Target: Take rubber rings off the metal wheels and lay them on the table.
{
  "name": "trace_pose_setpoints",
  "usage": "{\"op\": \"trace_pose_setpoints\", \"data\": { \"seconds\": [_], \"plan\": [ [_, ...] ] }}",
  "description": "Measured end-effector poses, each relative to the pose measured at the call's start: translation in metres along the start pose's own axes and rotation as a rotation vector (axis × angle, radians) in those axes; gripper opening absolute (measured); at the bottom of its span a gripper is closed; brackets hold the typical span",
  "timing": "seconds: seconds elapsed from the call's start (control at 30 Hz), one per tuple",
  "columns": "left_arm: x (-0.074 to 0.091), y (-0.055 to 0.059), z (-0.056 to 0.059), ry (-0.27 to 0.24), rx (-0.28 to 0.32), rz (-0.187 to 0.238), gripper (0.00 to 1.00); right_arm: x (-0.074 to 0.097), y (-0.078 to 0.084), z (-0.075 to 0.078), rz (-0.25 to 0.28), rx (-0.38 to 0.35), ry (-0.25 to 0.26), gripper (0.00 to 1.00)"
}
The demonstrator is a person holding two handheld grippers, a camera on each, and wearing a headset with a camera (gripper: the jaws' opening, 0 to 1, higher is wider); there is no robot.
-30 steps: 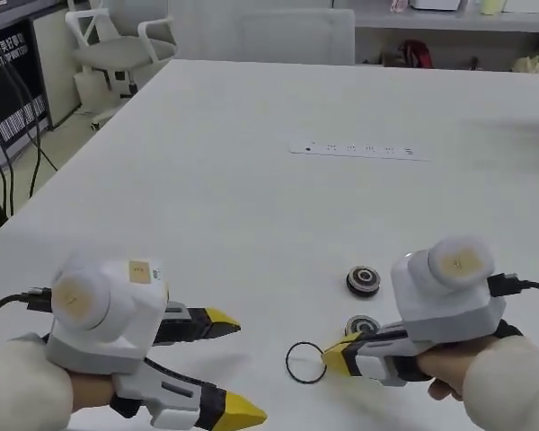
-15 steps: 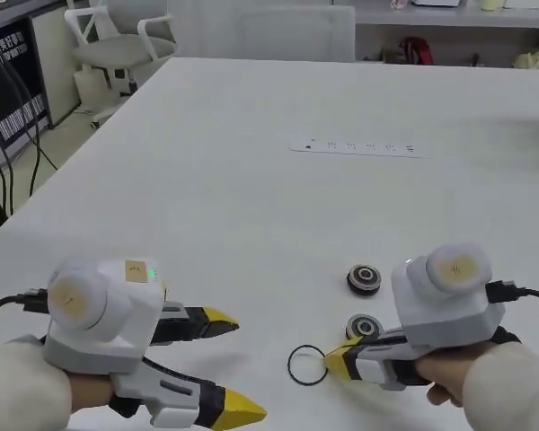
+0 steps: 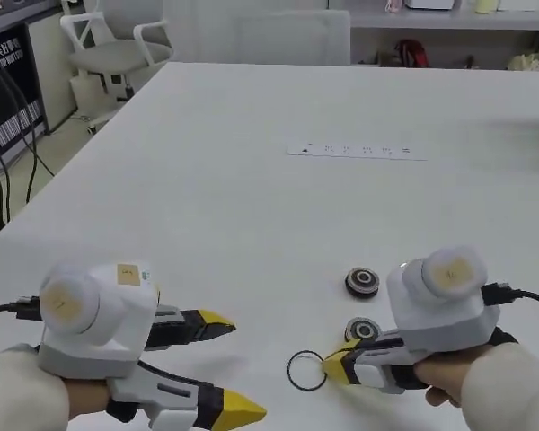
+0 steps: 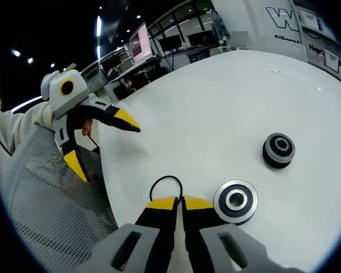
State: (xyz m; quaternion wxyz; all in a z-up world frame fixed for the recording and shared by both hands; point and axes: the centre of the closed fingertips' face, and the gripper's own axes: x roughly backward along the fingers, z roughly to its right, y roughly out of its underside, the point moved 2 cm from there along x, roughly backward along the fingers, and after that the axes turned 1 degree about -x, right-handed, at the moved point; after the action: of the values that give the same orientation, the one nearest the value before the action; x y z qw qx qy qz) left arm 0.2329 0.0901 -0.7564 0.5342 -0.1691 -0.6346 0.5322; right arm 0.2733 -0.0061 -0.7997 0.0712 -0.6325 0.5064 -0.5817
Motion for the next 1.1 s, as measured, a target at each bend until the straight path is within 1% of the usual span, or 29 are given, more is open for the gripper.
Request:
{"op": "trace_pose_setpoints", "data": {
  "seconds": [0.1, 0.23, 0.33, 0.47, 0.57, 0.67, 0.73, 0.8, 0.83, 0.97, 1.03, 1.1],
  "plan": [
    [0.0, 0.001, 0.0, 0.002, 0.001, -0.006, 0.65, 0.0, -0.002, -0.001, -0.003, 0.021, -0.008, 0.06],
    [-0.002, 0.003, 0.002, 0.011, -0.004, -0.017, 0.65, 0.002, -0.004, 0.0, -0.005, 0.057, 0.005, 0.1],
    [-0.002, 0.003, 0.002, 0.013, -0.003, -0.024, 0.65, 0.005, -0.01, 0.001, 0.017, 0.054, 0.0, 0.11],
    [-0.002, 0.004, 0.001, 0.007, 0.002, -0.028, 0.66, 0.01, -0.018, 0.004, 0.046, 0.057, 0.009, 0.12],
    [-0.001, 0.005, 0.0, 0.002, 0.008, -0.03, 0.65, 0.016, -0.026, 0.007, 0.077, 0.058, 0.014, 0.12],
    [0.0, 0.005, 0.0, -0.004, 0.012, -0.026, 0.65, 0.021, -0.032, 0.007, 0.1, 0.07, 0.001, 0.13],
    [0.0, 0.004, 0.0, -0.008, 0.014, -0.023, 0.65, 0.025, -0.037, 0.008, 0.119, 0.081, 0.009, 0.14],
    [0.0, 0.004, -0.001, -0.015, 0.017, -0.021, 0.66, 0.03, -0.043, 0.01, 0.145, 0.077, 0.009, 0.14],
    [0.001, 0.003, -0.003, -0.023, 0.016, -0.018, 0.66, 0.034, -0.048, 0.011, 0.168, 0.083, 0.013, 0.14],
    [0.002, 0.002, -0.004, -0.026, 0.016, -0.019, 0.66, 0.044, -0.058, 0.013, 0.216, 0.09, 0.012, 0.14],
    [0.005, 0.0, -0.009, -0.047, 0.024, -0.008, 0.66, 0.05, -0.064, 0.015, 0.241, 0.093, 0.021, 0.14],
    [0.008, -0.002, -0.013, -0.061, 0.046, 0.001, 0.68, 0.057, -0.071, 0.013, 0.274, 0.086, 0.013, 0.15]
  ]
}}
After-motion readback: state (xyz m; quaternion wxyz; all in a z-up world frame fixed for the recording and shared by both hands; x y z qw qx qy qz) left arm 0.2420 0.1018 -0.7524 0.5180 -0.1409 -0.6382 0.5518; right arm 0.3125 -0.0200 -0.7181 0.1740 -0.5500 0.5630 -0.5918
